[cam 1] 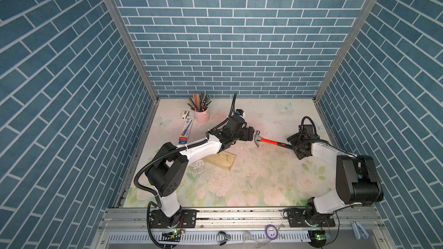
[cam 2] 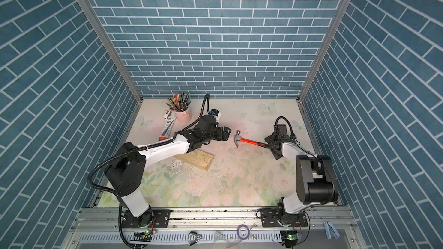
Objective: Use a claw hammer to pull out a nail
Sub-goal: Adjust the hammer at the center of the board.
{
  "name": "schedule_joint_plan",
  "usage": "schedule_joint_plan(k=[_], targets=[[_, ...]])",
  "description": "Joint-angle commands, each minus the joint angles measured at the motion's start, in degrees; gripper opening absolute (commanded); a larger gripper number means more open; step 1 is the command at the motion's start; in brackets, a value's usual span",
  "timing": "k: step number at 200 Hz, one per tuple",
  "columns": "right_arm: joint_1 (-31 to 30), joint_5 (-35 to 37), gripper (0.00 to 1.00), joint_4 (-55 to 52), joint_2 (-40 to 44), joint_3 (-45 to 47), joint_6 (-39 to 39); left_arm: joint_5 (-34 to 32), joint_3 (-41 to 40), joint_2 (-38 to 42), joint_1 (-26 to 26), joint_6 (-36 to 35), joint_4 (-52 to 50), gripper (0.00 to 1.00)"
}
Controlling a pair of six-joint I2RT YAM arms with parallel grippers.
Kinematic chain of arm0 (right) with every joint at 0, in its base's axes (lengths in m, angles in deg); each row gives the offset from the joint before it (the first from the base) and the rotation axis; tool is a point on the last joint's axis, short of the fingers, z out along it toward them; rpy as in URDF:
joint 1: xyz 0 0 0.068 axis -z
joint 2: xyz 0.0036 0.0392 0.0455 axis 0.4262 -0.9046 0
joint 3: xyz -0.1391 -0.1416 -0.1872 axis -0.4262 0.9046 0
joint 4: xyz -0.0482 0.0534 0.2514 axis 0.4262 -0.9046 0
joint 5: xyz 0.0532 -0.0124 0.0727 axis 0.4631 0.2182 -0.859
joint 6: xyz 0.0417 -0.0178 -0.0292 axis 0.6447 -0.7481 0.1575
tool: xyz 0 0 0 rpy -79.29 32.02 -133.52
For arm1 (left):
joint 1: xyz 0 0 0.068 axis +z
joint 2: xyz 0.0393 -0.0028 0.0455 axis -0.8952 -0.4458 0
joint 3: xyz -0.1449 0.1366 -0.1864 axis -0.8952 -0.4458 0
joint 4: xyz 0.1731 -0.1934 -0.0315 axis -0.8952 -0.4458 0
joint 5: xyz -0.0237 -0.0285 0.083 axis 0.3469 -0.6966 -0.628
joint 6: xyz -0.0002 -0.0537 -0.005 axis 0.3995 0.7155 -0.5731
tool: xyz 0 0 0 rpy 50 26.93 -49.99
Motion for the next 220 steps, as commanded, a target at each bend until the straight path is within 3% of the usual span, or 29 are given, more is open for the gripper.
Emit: schedule_joint_plan(k=[1, 53, 94, 155, 220], targets=[[0.20, -1.28, 0.82, 1.00, -6.25, -4.62, -6.82, -1.83, -0.31, 1.17, 0.27, 1.55, 1.10, 0.88], [-0.49, -7.12, 0.70, 1.93, -21.34, -18.35, -12.90, -3.28, 1.23, 0.47, 0.27, 1.35, -0.63, 0.88], [-2.88, -4.96, 0.68, -3.44, -27.79, -25.14, -14.67, -3.90, 0.52, 0.89, 0.26, 3.42, -0.37, 0.88], [-8.80, 0.76, 0.63, -8.55, -31.89, -27.65, -19.27, -3.06, 0.19, 0.64, 0.27, 4.24, -0.45, 0.88], [-11.42, -1.48, 0.51, -9.19, -32.20, -27.18, -27.74, -3.19, -0.80, 1.09, 0.27, 4.02, -0.33, 0.88]])
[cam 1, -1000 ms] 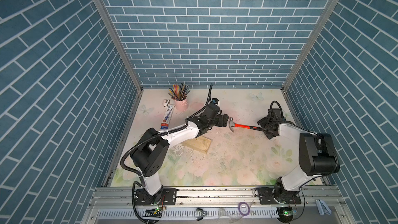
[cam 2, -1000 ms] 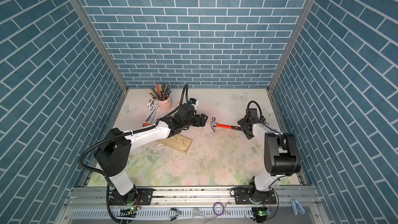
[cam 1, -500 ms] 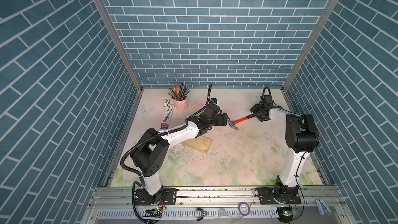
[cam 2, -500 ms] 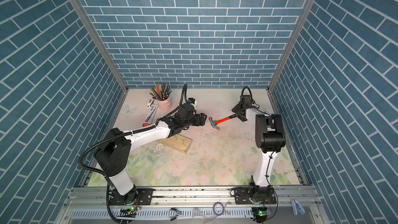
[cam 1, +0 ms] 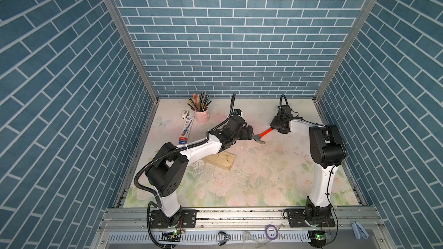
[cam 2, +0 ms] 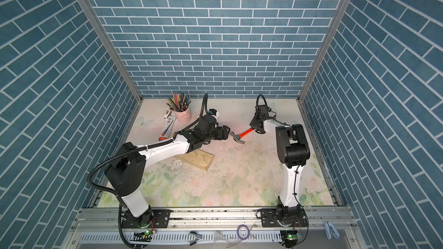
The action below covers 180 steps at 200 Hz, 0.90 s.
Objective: Use a claw hammer to pull out a nail
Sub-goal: Adjust the hammer at the center of the board.
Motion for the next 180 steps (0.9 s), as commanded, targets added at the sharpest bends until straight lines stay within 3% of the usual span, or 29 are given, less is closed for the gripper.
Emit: schedule_joint_plan(k=[1, 42, 80, 136, 180], targets=[[-1.92, -3.36, 0.51, -10.71, -4.44, 3.36, -4.32, -0.64, -0.84, 1.04, 0.27, 0.51, -0.06, 0.88], [-4.01, -6.33, 0.41, -11.18, -3.05, 6.51, -11.74, 0.32, 0.94, -0.34, 0.24, -2.54, -0.99, 0.88], [-4.72, -8.73, 0.37, -10.80, 1.59, 12.62, -13.80, 2.69, 3.10, -2.97, 0.27, -7.89, -2.75, 0.88], [-9.00, -11.92, 0.28, -10.44, 9.56, 20.44, -7.15, 6.57, 4.13, -5.51, 0.02, -11.38, -5.07, 0.88], [-9.47, -11.21, 0.23, -11.70, 10.63, 19.76, -5.46, 7.44, 3.56, -6.04, -3.00, -14.50, -5.75, 0.88]])
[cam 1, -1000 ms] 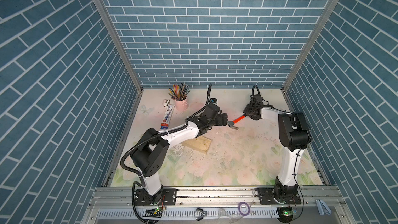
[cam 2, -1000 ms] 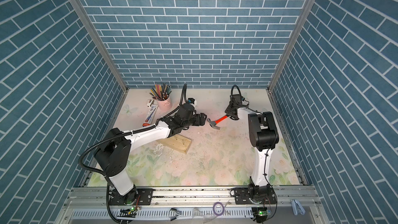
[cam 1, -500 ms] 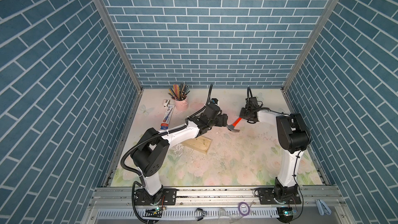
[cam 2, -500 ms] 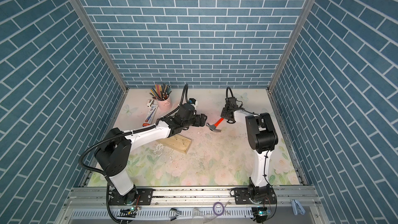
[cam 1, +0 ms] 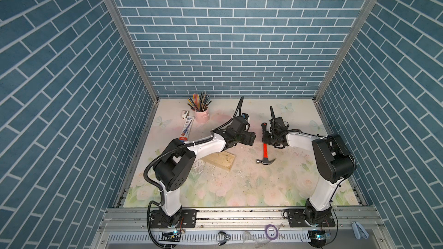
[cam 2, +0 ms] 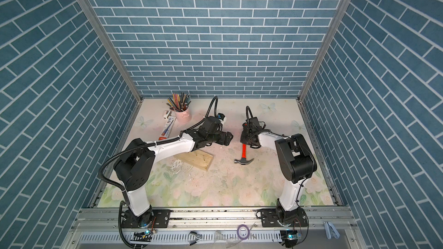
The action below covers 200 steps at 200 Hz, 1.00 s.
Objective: Use a claw hammer to pull out a nail
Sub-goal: Adjust the hammer at the center of the board.
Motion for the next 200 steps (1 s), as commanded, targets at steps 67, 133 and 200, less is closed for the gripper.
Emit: schedule_joint_plan(k=[67, 133, 200], targets=[[4.73, -13.31, 0.40, -5.69, 0.18, 0.66, 5.77, 0.29, -0.80, -0.46, -4.09, -0.48, 0.17, 0.88], [10.82, -6.27, 0.52, -10.88, 13.13, -3.42, -1.33, -5.17, 8.43, -7.58, -10.34, -0.01, -9.36, 0.88], [18.27, -4.96, 0.55, -9.23, 26.57, 3.13, -2.89, -11.05, 26.00, -20.58, -14.89, 2.95, -22.24, 0.83]])
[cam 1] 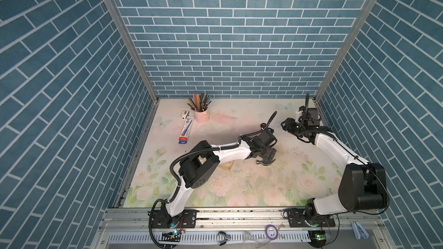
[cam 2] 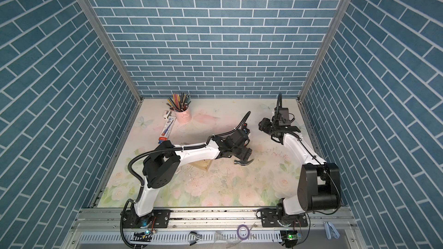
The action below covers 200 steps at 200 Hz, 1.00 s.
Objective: Use a claw hammer to pull out a nail
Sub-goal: Adjust the hammer at the center of the board, then pick up the hammer at the center of the board.
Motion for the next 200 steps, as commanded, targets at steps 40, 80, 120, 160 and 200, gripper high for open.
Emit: schedule_joint_plan(k=[40, 80, 120, 160, 200], targets=[[1.36, 2.66, 0.53, -0.79, 6.67, 5.83, -1.82, -9.37, 14.50, -10.57, -2.75, 3.34, -16.93, 0.66], [1.64, 2.52, 0.51, -0.65, 7.34, 6.94, -1.87, -10.64, 14.05, -11.89, -3.05, 4.98, -19.67, 0.46], [2.78, 1.08, 0.51, -0.38, 6.56, 8.59, -2.93, -12.67, 9.23, -9.93, -3.00, 4.99, -18.82, 0.26], [4.38, -5.17, 0.58, 7.78, 5.83, 12.75, 0.38, -9.71, 6.06, -6.40, -2.59, 4.26, -13.34, 0.08], [5.64, -16.50, 0.66, 18.88, 3.54, 17.38, 4.39, -2.20, -4.80, 3.30, -0.12, 4.72, 0.40, 0.00]])
